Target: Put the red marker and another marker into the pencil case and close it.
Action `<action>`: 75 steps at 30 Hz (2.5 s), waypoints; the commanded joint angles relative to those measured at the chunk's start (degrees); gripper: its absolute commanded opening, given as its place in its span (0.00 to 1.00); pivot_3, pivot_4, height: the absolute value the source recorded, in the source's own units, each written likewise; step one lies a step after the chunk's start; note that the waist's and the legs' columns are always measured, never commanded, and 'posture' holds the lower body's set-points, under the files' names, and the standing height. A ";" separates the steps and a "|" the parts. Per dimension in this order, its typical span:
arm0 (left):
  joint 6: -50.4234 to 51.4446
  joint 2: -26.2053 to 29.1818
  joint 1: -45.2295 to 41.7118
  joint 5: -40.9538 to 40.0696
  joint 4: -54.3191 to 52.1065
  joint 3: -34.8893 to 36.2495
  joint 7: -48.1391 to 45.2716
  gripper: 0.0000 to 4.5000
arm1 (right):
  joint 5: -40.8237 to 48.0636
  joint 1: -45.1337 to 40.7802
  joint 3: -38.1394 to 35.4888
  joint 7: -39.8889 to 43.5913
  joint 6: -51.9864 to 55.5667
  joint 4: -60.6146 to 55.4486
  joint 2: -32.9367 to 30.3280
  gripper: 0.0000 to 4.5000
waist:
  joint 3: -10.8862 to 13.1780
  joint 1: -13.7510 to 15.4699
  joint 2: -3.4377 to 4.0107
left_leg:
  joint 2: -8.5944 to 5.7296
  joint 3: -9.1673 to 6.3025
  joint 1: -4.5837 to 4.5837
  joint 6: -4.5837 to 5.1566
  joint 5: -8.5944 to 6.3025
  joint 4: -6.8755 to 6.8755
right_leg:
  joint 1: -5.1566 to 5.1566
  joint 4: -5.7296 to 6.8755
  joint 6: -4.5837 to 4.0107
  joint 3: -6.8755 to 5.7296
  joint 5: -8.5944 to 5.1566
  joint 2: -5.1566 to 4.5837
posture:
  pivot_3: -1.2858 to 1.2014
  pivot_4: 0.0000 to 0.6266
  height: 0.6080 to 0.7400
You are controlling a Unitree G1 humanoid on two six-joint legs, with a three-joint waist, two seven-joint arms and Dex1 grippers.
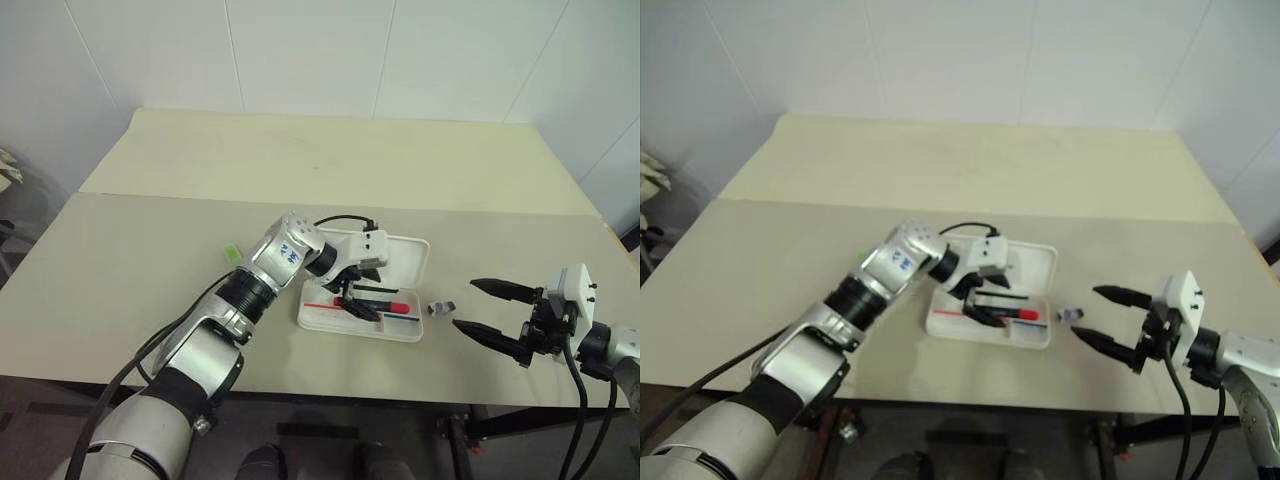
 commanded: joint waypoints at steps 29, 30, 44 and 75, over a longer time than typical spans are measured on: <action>25.56 -16.77 20.22 2.23 -46.03 42.34 77.78 0.99 | -1.31 -20.02 7.19 18.11 -2.05 17.25 -2.98 1.00 | 0.03 0.07 -0.04 | -0.02 -0.05 0.28 -0.09 0.14 0.16 | 0.18 0.46 0.13 0.08 0.03 -0.01 | 0.52 0.24 1.00; 25.85 -18.24 20.40 2.46 -45.64 43.34 80.41 0.99 | -1.71 -20.79 7.44 19.12 -2.76 18.45 -2.95 1.00 | 0.03 0.10 -0.04 | -0.02 -0.06 0.27 -0.09 0.14 0.17 | 0.18 0.45 0.13 0.07 0.03 -0.01 | 0.52 0.24 1.00; 25.31 -27.37 20.82 -1.74 -36.29 47.60 100.16 0.99 | -3.69 -24.21 8.74 21.71 -5.26 22.86 -2.11 1.00 | 0.04 0.16 -0.06 | -0.02 -0.05 0.27 -0.20 0.13 0.12 | 0.18 0.38 0.14 0.04 0.04 0.00 | 0.52 0.24 1.00; 44.77 -29.43 20.29 -17.92 -28.87 53.30 112.75 0.47 | -3.02 -20.96 6.91 20.23 -4.74 20.45 -2.94 1.00 | -0.33 0.19 0.55 | -0.07 -0.02 0.48 -0.50 0.19 0.10 | 0.40 0.23 0.14 0.05 0.03 0.00 | 0.52 0.24 1.00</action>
